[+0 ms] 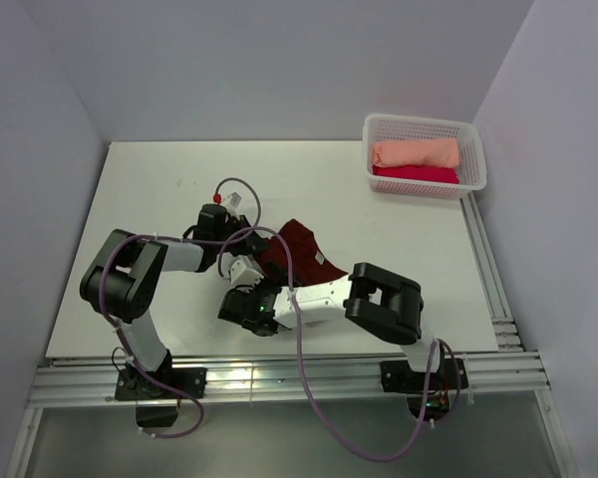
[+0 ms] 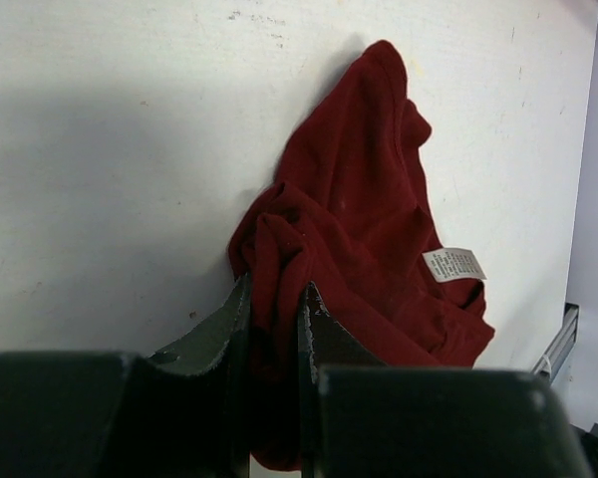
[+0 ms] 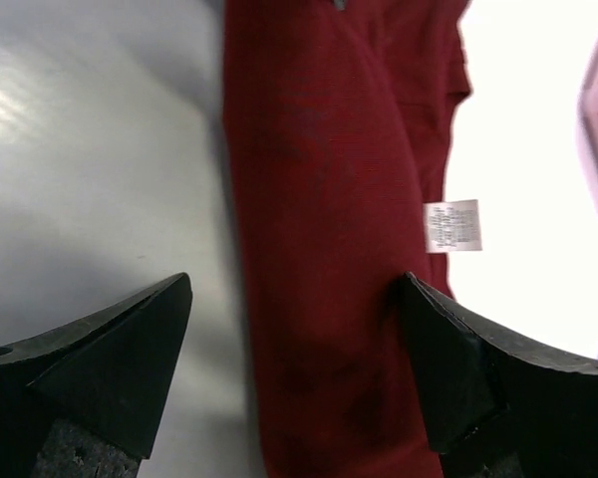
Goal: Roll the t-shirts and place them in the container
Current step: Roll the tshirt
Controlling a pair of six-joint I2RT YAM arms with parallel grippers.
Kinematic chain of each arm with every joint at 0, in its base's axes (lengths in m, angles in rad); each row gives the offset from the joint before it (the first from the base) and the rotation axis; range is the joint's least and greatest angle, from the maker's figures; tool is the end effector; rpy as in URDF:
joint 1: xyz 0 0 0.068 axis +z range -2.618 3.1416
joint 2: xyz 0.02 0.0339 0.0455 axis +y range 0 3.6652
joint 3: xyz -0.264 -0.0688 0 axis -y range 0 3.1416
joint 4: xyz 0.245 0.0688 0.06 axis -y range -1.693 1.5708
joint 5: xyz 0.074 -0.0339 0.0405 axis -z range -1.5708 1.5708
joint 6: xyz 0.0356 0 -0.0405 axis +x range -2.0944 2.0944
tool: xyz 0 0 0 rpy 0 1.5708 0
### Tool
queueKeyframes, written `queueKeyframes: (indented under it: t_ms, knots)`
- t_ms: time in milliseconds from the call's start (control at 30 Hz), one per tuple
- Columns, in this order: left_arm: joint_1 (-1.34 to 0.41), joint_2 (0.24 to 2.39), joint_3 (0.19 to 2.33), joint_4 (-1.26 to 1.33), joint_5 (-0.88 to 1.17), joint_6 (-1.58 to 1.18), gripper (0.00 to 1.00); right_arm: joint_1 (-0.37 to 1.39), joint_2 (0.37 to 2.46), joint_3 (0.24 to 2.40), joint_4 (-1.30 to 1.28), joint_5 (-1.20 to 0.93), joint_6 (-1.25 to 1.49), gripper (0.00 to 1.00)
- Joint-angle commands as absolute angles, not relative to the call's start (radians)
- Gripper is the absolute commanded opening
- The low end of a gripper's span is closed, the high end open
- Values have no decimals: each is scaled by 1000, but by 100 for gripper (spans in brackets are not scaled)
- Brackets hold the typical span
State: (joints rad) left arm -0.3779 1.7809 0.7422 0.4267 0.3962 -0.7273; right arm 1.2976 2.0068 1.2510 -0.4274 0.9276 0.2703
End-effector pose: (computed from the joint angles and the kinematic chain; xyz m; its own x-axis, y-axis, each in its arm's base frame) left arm 0.3096 -0.1377 0.1296 -0.8204 -0.3342 -0.4640 0.1185 0.6944 -0.7098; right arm 0.1318 0.3649 0.1401 -0.3731 -0.7381 -0.5621 -0.4112 0.6746 -0.6130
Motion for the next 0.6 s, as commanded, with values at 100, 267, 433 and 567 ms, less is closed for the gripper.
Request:
queueKeyframes:
  t_ms: [100,267,433,567]
  knots:
    - [-371,1795,824,301,486,-729,0,1298,2068,1264,-445,1078,249,92]
    - [-367,1786,836,272,499,-726,0,1295,2111,1264,-439,1088,235,90]
    - [-351,1775,827,276,531,-733,0,1295,2174,1288,-484,1153,265,87]
    - [-347,1772,827,275,540,-739,0,1301,2200,1308,-520,1196,294,87]
